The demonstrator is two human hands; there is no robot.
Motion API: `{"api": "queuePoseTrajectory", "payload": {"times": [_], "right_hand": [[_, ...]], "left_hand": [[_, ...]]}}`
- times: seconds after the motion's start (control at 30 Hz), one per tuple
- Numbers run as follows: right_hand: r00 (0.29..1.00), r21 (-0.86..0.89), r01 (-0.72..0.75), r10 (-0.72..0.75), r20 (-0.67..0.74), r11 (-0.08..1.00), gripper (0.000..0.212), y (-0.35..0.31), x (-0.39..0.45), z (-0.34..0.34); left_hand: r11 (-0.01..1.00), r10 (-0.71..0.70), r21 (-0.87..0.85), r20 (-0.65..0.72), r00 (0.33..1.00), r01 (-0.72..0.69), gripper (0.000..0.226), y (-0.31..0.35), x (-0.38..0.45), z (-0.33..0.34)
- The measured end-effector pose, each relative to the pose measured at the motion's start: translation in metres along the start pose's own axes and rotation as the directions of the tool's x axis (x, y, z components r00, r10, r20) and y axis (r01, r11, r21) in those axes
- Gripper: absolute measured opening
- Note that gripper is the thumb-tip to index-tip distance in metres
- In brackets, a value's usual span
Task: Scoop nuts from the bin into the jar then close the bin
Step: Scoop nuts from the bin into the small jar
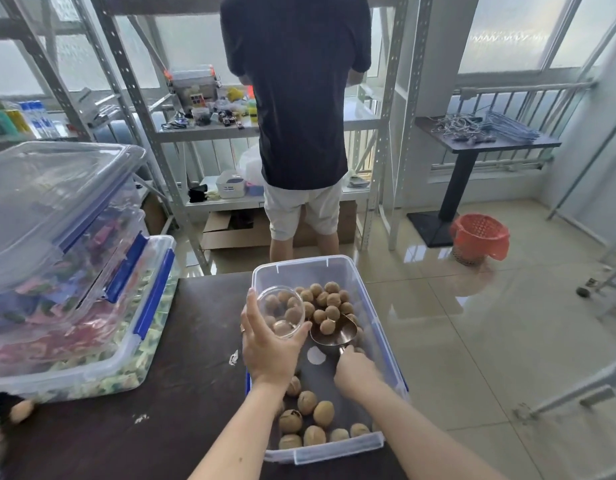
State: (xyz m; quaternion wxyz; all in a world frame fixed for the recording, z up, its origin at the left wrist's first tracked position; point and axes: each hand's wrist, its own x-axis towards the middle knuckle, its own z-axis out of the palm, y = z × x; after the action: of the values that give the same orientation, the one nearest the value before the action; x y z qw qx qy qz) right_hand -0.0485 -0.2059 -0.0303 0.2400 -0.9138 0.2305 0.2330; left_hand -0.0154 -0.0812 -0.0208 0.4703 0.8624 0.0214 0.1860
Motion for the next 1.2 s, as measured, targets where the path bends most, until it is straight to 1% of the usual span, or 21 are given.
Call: {"api": "queuePoseTrajectory", "payload": {"times": [0.07,0.1,0.17,0.27,0.33,0.43,0.47,0.6,0.73,0.83,0.93,1.0,1.07,1.13,1.2], "right_hand": [[1.000,0.026,-0.011,0.011,0.001,1.000,0.059,-0.007,0.013,0.003],[1.000,0.041,-0.015,0.016,-0.004,0.999,0.060,-0.011,0.019,0.003],[0.999,0.076,-0.028,0.029,-0.015,0.997,0.060,-0.018,0.033,0.003],[0.999,0.158,-0.048,0.051,-0.016,0.986,0.059,-0.021,0.053,0.005],[0.996,0.231,-0.078,0.084,-0.017,0.970,0.055,-0.022,0.064,0.008],[0.988,0.388,-0.134,0.152,-0.017,0.912,0.038,-0.025,0.060,0.008],[0.987,0.433,-0.142,0.163,-0.011,0.890,0.036,-0.025,0.059,0.009],[0.990,0.583,-0.100,0.139,-0.023,0.806,0.041,-0.022,0.059,0.020],[0.994,0.646,-0.047,0.097,-0.042,0.762,0.051,-0.019,0.053,0.016],[0.994,0.648,0.018,0.055,-0.091,0.761,0.052,-0.015,0.048,0.005],[0.989,0.650,0.110,-0.021,-0.143,0.752,0.046,-0.006,0.048,-0.006],[0.986,0.632,0.155,-0.082,-0.144,0.760,0.040,0.005,0.049,-0.017],[0.976,0.619,0.211,-0.134,-0.170,0.757,0.030,0.007,0.028,-0.037],[0.960,0.567,0.277,-0.197,-0.200,0.776,0.023,0.008,-0.001,-0.060],[0.942,0.502,0.335,-0.272,-0.197,0.797,0.020,0.013,-0.025,-0.079]], "left_hand": [[1.000,0.014,0.005,-0.011,1.000,-0.014,0.105,-0.010,-0.002,0.001],[1.000,0.009,-0.009,-0.020,1.000,-0.009,0.106,-0.015,-0.003,0.002],[0.999,-0.005,-0.044,-0.035,0.999,0.003,0.107,-0.024,-0.005,0.003],[0.997,0.003,-0.079,-0.022,1.000,-0.005,0.107,-0.031,-0.007,0.005],[0.994,-0.018,-0.111,-0.011,1.000,0.016,0.107,-0.031,-0.006,0.005],[0.988,-0.043,-0.147,-0.001,0.999,0.042,0.104,-0.030,-0.005,0.004],[0.988,-0.041,-0.149,0.007,0.999,0.042,0.104,-0.030,-0.005,0.004],[0.986,-0.040,-0.159,0.025,0.999,0.043,0.105,-0.031,-0.006,0.003],[0.981,-0.060,-0.183,0.038,0.997,0.066,0.109,-0.029,-0.007,0.001],[0.977,-0.088,-0.189,0.061,0.994,0.098,0.109,-0.029,-0.008,0.000],[0.978,-0.093,-0.177,0.082,0.992,0.106,0.104,-0.027,-0.009,-0.001],[0.978,-0.097,-0.179,0.086,0.992,0.111,0.100,-0.024,-0.010,-0.002],[0.977,-0.104,-0.177,0.101,0.989,0.121,0.098,-0.023,-0.010,-0.002],[0.976,-0.117,-0.171,0.130,0.985,0.138,0.098,-0.022,-0.010,-0.001],[0.976,-0.121,-0.160,0.148,0.982,0.144,0.099,-0.021,-0.009,0.000]]}}
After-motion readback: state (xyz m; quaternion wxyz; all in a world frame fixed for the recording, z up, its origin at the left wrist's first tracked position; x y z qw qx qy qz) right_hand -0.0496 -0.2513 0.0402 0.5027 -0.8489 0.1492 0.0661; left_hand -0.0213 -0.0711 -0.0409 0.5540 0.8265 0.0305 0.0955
